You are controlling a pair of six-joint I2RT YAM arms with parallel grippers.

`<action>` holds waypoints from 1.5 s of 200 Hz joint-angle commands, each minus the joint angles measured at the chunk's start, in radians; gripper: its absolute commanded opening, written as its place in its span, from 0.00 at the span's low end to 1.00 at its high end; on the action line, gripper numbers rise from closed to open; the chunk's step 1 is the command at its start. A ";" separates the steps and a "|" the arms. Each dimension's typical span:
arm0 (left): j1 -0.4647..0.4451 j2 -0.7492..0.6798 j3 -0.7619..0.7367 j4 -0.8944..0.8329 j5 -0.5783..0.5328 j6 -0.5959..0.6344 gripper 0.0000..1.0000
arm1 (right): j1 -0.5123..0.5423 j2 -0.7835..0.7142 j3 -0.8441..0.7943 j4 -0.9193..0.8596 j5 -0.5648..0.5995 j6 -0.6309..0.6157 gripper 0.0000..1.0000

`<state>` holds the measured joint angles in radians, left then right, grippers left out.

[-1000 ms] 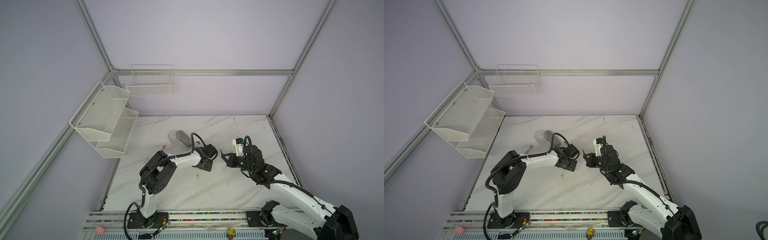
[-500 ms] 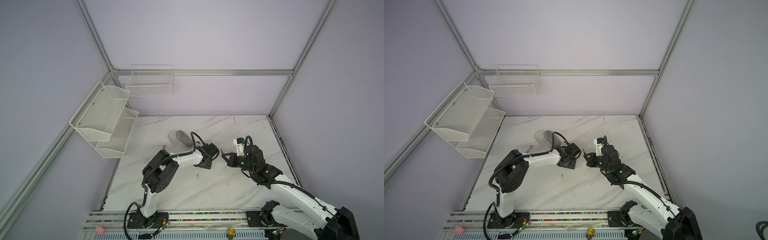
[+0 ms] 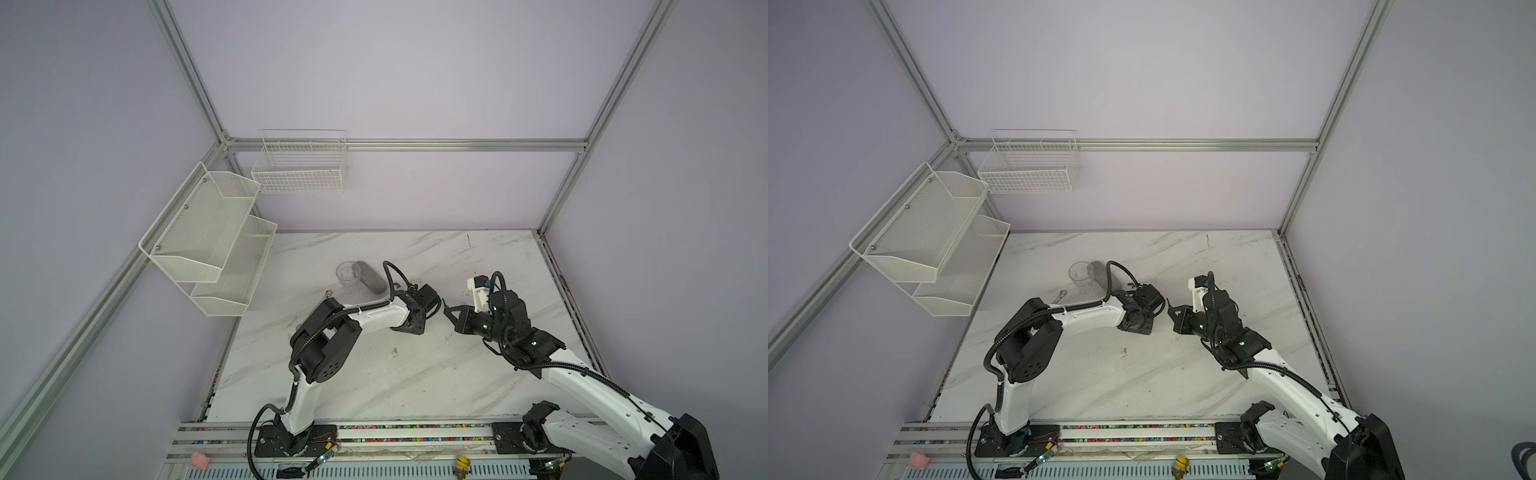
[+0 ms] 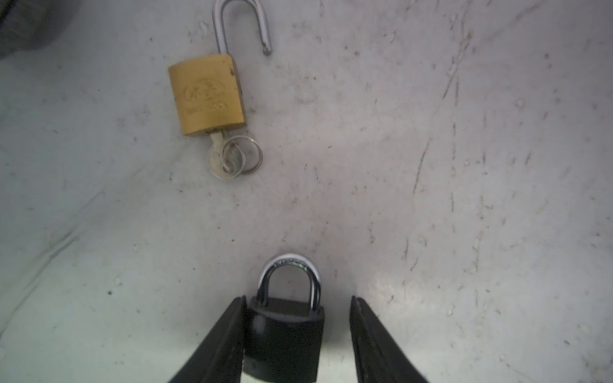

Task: Unlock with the key
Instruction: 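Close the left gripper around the grey padlock body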

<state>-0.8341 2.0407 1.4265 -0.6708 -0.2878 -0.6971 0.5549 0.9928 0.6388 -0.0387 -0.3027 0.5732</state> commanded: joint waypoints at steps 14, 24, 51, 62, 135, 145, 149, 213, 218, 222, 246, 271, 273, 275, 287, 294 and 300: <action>0.008 0.066 0.009 -0.074 -0.058 -0.019 0.46 | -0.007 0.000 -0.007 0.013 0.007 -0.008 0.00; 0.009 0.068 0.009 -0.077 -0.055 -0.022 0.44 | -0.007 0.000 -0.005 0.014 0.004 -0.007 0.00; 0.007 0.057 -0.015 -0.081 -0.045 -0.025 0.42 | -0.009 -0.013 -0.004 0.003 0.004 -0.007 0.00; 0.006 0.043 -0.030 -0.086 -0.041 -0.027 0.42 | -0.011 -0.019 -0.004 0.000 0.005 -0.004 0.00; -0.028 0.023 -0.076 -0.118 -0.055 -0.076 0.43 | -0.012 0.008 0.015 0.010 -0.005 -0.013 0.00; -0.034 0.028 -0.072 -0.120 -0.046 -0.075 0.43 | -0.013 0.009 0.015 0.010 -0.006 -0.015 0.00; -0.036 0.028 -0.073 -0.119 -0.044 -0.076 0.43 | -0.013 0.010 0.014 0.010 -0.005 -0.014 0.00; -0.042 0.037 -0.061 -0.118 -0.005 -0.085 0.40 | -0.015 -0.008 0.008 0.005 0.004 -0.004 0.00; -0.042 0.034 -0.064 -0.119 -0.003 -0.085 0.40 | -0.016 -0.012 0.007 0.004 0.004 -0.004 0.00; -0.042 0.032 -0.067 -0.119 -0.004 -0.085 0.39 | -0.016 -0.015 0.008 0.002 0.006 -0.003 0.00; -0.041 0.017 -0.080 -0.119 -0.001 -0.087 0.38 | -0.017 -0.022 0.009 -0.002 0.011 -0.007 0.00; -0.040 0.015 -0.086 -0.119 -0.003 -0.096 0.36 | -0.018 -0.015 0.012 0.000 0.010 -0.008 0.00; -0.040 0.016 -0.086 -0.119 -0.003 -0.097 0.35 | -0.018 -0.013 0.013 -0.002 0.010 -0.009 0.00; -0.040 0.016 -0.086 -0.119 -0.004 -0.096 0.35 | -0.018 -0.013 0.013 -0.002 0.009 -0.010 0.00; -0.040 0.019 -0.086 -0.118 -0.002 -0.094 0.34 | -0.017 -0.009 0.018 -0.003 0.005 -0.016 0.00; -0.040 0.020 -0.086 -0.119 -0.002 -0.093 0.34 | -0.018 -0.010 0.017 -0.005 0.005 -0.016 0.00; -0.040 0.019 -0.087 -0.120 -0.003 -0.092 0.34 | -0.018 -0.012 0.014 -0.005 0.007 -0.016 0.00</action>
<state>-0.8665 2.0350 1.4006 -0.6724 -0.3515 -0.7864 0.5430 0.9909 0.6392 -0.0410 -0.3031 0.5705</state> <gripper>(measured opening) 0.342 0.056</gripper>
